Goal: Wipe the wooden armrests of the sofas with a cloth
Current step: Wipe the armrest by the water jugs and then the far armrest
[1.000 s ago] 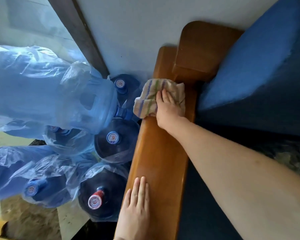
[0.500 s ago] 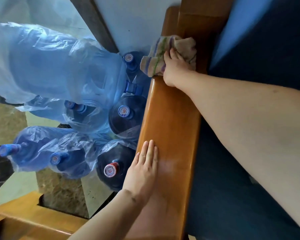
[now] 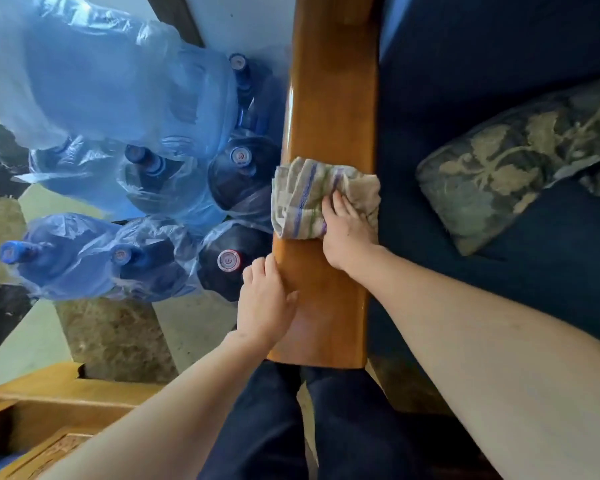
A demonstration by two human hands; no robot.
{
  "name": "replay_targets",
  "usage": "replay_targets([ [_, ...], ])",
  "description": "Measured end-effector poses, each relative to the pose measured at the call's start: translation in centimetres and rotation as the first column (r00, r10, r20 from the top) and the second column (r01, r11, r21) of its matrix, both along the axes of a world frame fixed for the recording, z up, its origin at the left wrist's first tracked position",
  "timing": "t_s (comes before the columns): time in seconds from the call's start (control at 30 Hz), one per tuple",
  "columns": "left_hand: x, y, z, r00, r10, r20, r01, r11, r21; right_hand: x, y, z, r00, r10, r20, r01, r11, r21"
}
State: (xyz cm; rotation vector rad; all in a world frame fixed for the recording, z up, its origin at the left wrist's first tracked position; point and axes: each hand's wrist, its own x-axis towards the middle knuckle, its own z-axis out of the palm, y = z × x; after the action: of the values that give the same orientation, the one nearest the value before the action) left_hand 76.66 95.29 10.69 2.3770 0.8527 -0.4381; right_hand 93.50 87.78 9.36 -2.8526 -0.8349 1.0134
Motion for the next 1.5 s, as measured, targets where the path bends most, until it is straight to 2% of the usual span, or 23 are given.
replay_targets([
  [0.07, -4.6, -1.8, 0.0, 0.995, 0.096, -0.003, -0.096, 0.991, -0.098, -4.3, -2.0, 0.6, 0.998, -0.015, -0.054, 0.013, 0.999, -0.033],
  [0.17, -9.2, -3.3, 0.3, 0.975, 0.172, -0.143, -0.203, 0.949, -0.242, -10.4, -4.6, 2.0, 0.989, -0.047, -0.143, 0.039, 0.998, -0.056],
  [0.3, -11.2, -4.2, 1.2, 0.963, 0.081, -0.256, -0.173, 0.916, -0.362, -16.1, -7.8, 3.0, 0.969, -0.089, -0.232, 0.079, 0.995, -0.054],
  [0.37, -11.3, -4.6, 2.3, 0.947, 0.024, -0.320, -0.159, 0.902, -0.401, -17.7, -8.7, 3.8, 0.901, -0.254, -0.352, 0.273, 0.962, 0.004],
  [0.4, -10.9, -4.8, 3.1, 0.935, 0.026, -0.353, -0.185, 0.886, -0.426, -18.0, -9.1, 4.6, 0.809, -0.381, -0.447, 0.447, 0.893, 0.049],
  [0.43, -10.5, -5.0, 4.0, 0.919, 0.059, -0.390, -0.249, 0.854, -0.457, -18.0, -9.4, 5.7, 0.677, -0.480, -0.558, 0.622, 0.779, 0.085],
  [0.47, -9.9, -5.3, 4.9, 0.898, 0.102, -0.427, -0.327, 0.805, -0.495, -17.8, -9.7, 6.9, 0.537, -0.526, -0.660, 0.764, 0.635, 0.116],
  [0.53, -8.7, -6.3, 7.2, 0.837, 0.145, -0.527, -0.464, 0.698, -0.546, -17.2, -11.9, 9.5, 0.300, -0.518, -0.801, 0.938, 0.316, 0.146],
  [0.63, -7.2, -8.0, 10.1, 0.828, -0.011, -0.560, -0.438, 0.612, -0.659, -16.3, -16.2, 13.7, 0.035, -0.350, -0.936, 0.990, -0.118, 0.081],
  [0.67, -6.2, -9.0, 10.9, 0.838, -0.076, -0.541, -0.409, 0.569, -0.713, -15.6, -18.3, 15.2, -0.022, -0.272, -0.962, 0.965, -0.256, 0.050],
  [0.73, -4.8, -10.8, 11.9, 0.854, -0.121, -0.507, -0.409, 0.447, -0.796, -14.8, -21.9, 17.9, -0.089, -0.130, -0.988, 0.890, -0.455, -0.020],
  [0.8, -2.7, -14.0, 12.9, 0.871, -0.113, -0.477, -0.435, 0.273, -0.858, -14.0, -26.3, 20.2, -0.076, -0.027, -0.997, 0.803, -0.594, -0.046],
  [0.9, 1.0, -21.1, 15.2, 0.889, -0.082, -0.450, -0.451, -0.001, -0.892, -13.0, -32.7, 23.0, -0.020, 0.067, -0.998, 0.667, -0.742, -0.063],
  [0.93, 2.5, -24.3, 16.3, 0.897, -0.094, -0.431, -0.435, -0.027, -0.900, -12.7, -35.4, 23.7, -0.001, 0.095, -0.995, 0.622, -0.780, -0.075],
  [1.17, 8.7, -42.5, 21.3, 0.920, -0.095, -0.381, -0.386, -0.039, -0.922, -11.3, -50.4, 26.2, 0.063, 0.172, -0.983, 0.419, -0.898, -0.130],
  [1.3, 11.2, -51.8, 23.0, 0.945, -0.119, -0.304, -0.313, -0.064, -0.948, -11.2, -59.1, 26.9, 0.156, 0.135, -0.978, 0.317, -0.945, -0.080],
  [1.43, 12.8, -61.0, 25.0, 0.949, -0.261, -0.178, -0.170, 0.052, -0.984, -11.6, -66.1, 27.5, 0.194, 0.065, -0.979, 0.161, -0.986, -0.033],
  [1.5, 13.7, -65.6, 25.9, 0.937, -0.332, -0.109, -0.091, 0.070, -0.993, -11.7, -69.8, 27.6, 0.206, 0.050, -0.977, 0.079, -0.996, -0.034],
])
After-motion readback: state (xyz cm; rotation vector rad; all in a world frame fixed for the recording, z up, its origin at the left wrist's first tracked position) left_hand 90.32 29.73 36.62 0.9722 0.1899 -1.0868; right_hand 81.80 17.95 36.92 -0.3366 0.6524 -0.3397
